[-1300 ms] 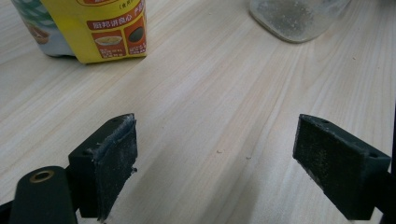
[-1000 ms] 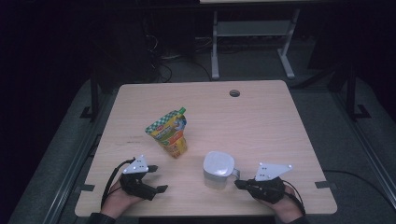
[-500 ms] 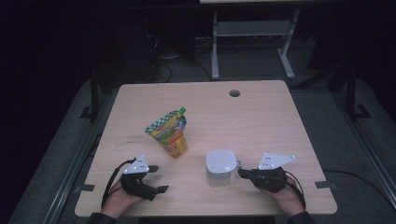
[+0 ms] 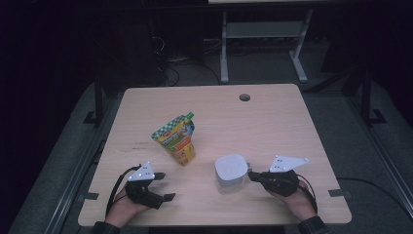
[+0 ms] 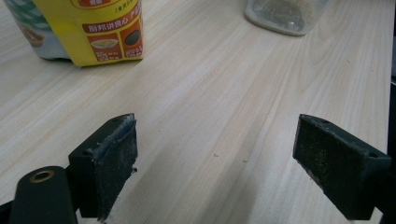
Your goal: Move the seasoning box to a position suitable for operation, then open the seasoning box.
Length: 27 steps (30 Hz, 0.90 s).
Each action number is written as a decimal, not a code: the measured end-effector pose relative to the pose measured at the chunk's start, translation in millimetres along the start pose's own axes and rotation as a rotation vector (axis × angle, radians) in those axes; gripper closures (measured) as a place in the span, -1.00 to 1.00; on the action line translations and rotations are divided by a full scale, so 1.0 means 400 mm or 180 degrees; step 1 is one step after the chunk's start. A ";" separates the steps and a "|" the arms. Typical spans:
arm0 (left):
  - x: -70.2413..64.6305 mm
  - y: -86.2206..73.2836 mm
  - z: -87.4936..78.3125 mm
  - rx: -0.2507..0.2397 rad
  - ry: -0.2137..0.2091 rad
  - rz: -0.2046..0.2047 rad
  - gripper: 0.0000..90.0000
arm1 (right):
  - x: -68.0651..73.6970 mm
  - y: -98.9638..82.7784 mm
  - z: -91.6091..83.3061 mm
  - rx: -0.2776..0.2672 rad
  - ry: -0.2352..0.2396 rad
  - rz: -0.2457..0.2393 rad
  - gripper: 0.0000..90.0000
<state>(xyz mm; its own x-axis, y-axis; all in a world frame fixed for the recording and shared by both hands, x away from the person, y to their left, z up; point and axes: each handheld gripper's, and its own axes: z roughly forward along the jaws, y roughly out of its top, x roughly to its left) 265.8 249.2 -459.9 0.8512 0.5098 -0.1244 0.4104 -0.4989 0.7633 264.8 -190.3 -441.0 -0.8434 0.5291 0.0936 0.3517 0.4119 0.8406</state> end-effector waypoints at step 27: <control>-0.012 0.008 0.005 0.0028 -0.0002 0.0036 -0.70 | -0.032 0.099 -0.079 -0.0431 -0.0032 -0.0005 1.00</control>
<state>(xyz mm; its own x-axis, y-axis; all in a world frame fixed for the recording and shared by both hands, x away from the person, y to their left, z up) 263.8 243.7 -458.2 0.8559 0.5038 -0.1163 0.4037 -0.5107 0.7591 276.6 -204.2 -392.1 -0.8395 0.5363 0.0874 0.2917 0.3093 0.9051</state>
